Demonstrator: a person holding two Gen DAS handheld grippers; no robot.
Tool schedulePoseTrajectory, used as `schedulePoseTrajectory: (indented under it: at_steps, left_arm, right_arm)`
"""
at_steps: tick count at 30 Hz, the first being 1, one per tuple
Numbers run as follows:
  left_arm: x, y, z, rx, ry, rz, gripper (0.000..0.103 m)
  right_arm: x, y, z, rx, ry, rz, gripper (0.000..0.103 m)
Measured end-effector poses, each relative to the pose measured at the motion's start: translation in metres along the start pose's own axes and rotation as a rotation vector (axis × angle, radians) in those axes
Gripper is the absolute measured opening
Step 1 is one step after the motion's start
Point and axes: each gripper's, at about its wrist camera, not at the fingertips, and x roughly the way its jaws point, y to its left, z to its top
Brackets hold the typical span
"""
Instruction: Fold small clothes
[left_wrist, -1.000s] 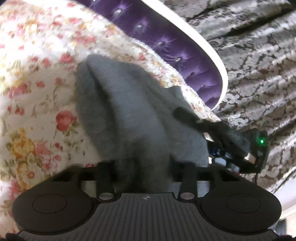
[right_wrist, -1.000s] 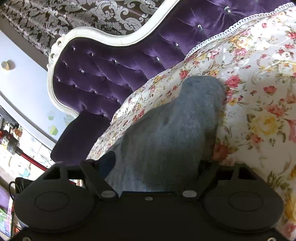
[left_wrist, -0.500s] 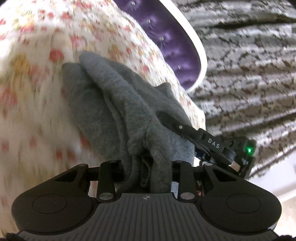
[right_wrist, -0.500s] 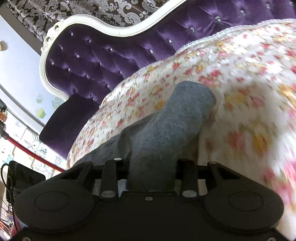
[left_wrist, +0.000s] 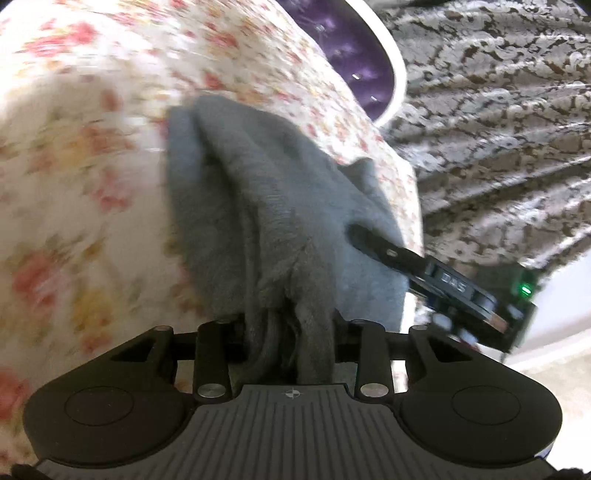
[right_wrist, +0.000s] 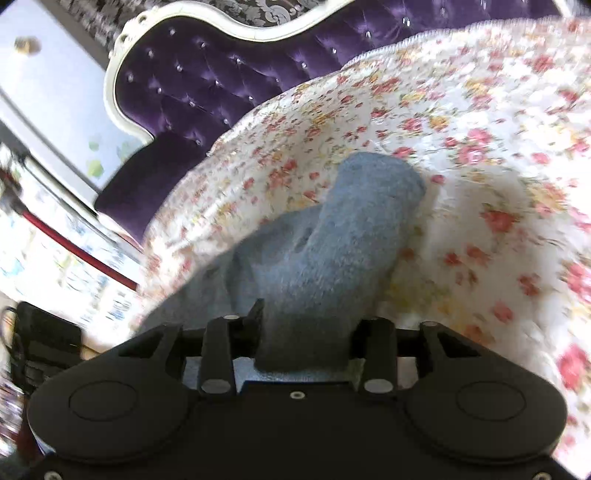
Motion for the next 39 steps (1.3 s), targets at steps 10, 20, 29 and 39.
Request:
schedulePoseTrajectory:
  at_steps: [10, 20, 29, 39]
  left_arm:
    - [-0.029, -0.002, -0.024, 0.112, -0.15, 0.168, 0.042]
    - [-0.069, -0.061, -0.041, 0.508, -0.384, 0.382, 0.042]
    - [-0.013, -0.09, -0.024, 0.644, -0.419, 0.335, 0.042]
    - [0.021, -0.041, -0.022, 0.523, -0.329, 0.45, 0.046]
  right_arm:
    - [-0.004, 0.0, -0.023, -0.157, -0.167, -0.266, 0.07]
    - [-0.035, 0.015, -0.034, -0.204, -0.302, -0.221, 0.072]
    - [-0.037, 0.038, -0.039, -0.311, -0.32, -0.225, 0.029]
    - [0.002, 0.018, -0.042, -0.228, -0.183, -0.246, 0.025]
